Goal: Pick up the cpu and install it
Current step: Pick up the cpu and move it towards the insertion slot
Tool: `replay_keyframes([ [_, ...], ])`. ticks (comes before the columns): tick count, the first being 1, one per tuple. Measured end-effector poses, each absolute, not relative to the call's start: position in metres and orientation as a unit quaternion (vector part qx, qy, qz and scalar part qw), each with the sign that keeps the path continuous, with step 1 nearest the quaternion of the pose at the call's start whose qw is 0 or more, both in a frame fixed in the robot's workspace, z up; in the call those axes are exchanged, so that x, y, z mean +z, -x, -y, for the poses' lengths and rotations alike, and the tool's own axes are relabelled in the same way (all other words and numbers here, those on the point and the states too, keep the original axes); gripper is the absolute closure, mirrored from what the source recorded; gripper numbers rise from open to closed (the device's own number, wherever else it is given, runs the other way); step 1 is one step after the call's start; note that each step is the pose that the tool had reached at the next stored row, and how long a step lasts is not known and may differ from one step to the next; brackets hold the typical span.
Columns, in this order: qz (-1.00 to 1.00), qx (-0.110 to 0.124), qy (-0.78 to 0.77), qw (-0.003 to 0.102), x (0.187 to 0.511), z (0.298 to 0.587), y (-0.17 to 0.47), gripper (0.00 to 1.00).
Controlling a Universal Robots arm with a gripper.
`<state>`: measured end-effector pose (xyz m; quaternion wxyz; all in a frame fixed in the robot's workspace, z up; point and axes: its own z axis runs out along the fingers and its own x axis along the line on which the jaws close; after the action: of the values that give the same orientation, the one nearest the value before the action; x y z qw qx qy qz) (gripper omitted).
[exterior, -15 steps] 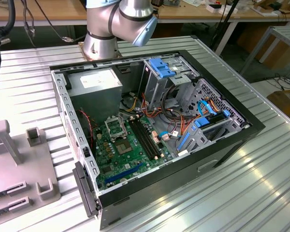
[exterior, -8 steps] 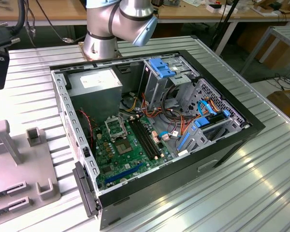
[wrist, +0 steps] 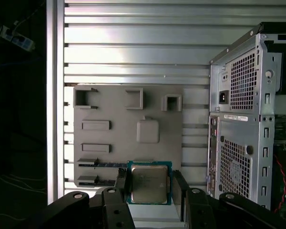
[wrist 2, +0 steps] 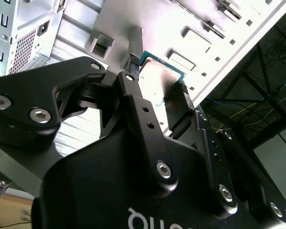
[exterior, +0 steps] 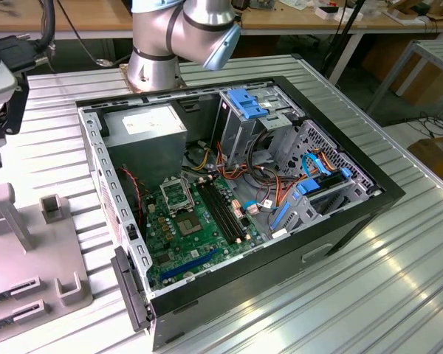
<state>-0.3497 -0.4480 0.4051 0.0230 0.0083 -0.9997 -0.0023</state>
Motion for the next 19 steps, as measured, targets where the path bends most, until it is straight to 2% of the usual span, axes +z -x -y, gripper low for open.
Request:
replay_keyframes([
  [19, 1.0, -0.002, -0.008, 0.023, 0.405, 0.448, 0.317, 0.53],
])
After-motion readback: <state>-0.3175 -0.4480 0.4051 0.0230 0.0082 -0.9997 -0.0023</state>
